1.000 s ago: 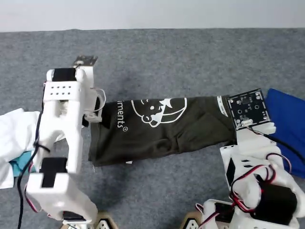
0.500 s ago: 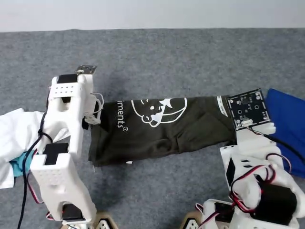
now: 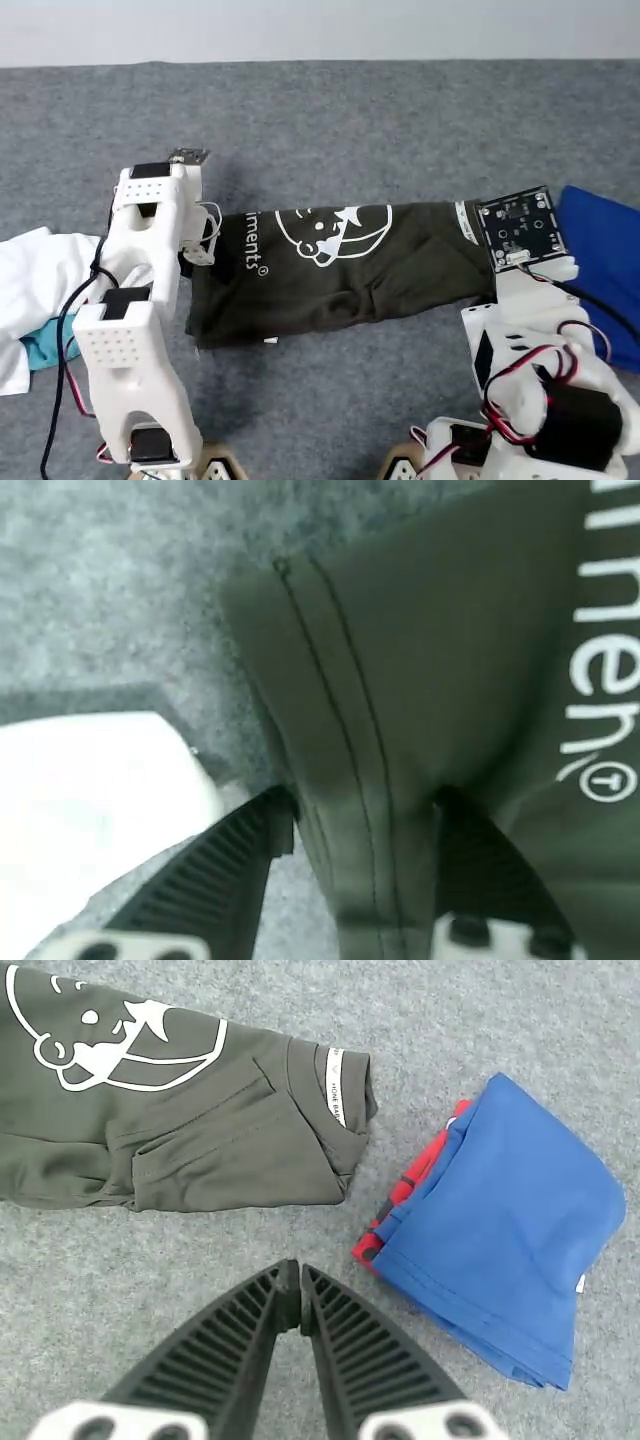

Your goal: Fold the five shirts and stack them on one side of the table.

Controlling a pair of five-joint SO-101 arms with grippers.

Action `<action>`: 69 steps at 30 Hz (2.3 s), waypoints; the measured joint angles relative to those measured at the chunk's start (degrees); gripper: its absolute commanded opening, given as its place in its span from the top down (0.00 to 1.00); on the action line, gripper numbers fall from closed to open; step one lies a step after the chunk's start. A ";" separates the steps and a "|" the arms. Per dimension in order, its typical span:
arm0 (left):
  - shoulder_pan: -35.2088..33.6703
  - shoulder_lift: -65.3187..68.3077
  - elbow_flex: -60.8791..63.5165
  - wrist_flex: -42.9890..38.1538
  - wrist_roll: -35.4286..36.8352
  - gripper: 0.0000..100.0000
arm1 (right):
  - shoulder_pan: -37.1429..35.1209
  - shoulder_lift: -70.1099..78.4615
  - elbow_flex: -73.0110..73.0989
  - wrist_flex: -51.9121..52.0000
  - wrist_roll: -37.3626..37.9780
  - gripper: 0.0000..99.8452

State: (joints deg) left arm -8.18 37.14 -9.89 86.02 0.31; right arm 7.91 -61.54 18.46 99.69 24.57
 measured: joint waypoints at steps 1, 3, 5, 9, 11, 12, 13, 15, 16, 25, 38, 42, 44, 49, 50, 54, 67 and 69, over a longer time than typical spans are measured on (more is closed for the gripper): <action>0.26 1.58 -1.93 1.41 0.00 0.85 | 0.00 0.00 0.00 0.00 0.00 0.99; 0.70 5.01 -7.03 5.01 0.00 0.90 | 0.00 0.00 0.00 0.00 0.00 0.99; 0.79 8.44 -12.22 8.53 0.00 0.98 | 0.00 0.00 0.00 0.00 0.00 0.99; 1.05 14.24 -22.07 13.63 0.00 1.00 | 0.00 0.00 0.00 0.00 0.00 0.99; 1.05 15.30 -24.00 14.07 0.00 1.00 | 0.00 0.00 0.00 0.00 0.00 0.99; 1.05 15.30 -24.35 14.07 0.09 1.00 | 0.00 0.00 0.00 0.00 0.00 0.99; 0.97 15.21 -24.53 14.07 0.09 1.00 | 0.00 0.00 0.00 0.00 0.00 0.99; 0.35 13.80 -24.53 14.07 0.09 1.00 | 0.00 0.00 0.00 0.00 0.00 0.99; -0.35 12.92 -24.53 14.07 0.00 1.00 | 0.00 0.00 0.00 0.00 0.00 0.99; -10.20 2.90 -24.53 13.54 -3.25 1.00 | 0.09 0.00 0.00 0.00 0.00 0.99; -3.16 -1.41 -23.03 13.45 -5.80 1.00 | 0.18 0.00 0.00 0.00 0.00 0.99; 5.10 -7.65 -22.59 13.45 -5.89 1.00 | 0.18 0.00 0.00 0.00 0.00 0.99; 9.49 -10.02 -22.59 13.45 -4.92 1.00 | 0.18 0.00 0.00 0.00 0.00 0.99; 20.13 -12.31 -22.59 13.45 -3.25 1.00 | 0.18 0.00 0.00 0.00 0.00 0.99; 22.15 -12.31 -22.59 13.45 -3.16 1.00 | 0.18 0.00 0.00 0.00 0.00 0.99; 29.54 -12.31 -22.95 11.60 -3.08 1.00 | 0.18 0.00 0.00 0.00 0.00 0.99; 40.26 2.73 -41.67 7.47 2.37 0.99 | 0.18 0.00 0.35 0.00 0.00 0.99; 40.35 6.24 -45.80 7.47 3.34 0.99 | 0.18 0.00 1.76 0.00 0.00 0.99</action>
State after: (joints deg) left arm 32.18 43.38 -55.69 93.49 3.65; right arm 8.09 -61.54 20.22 99.69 24.57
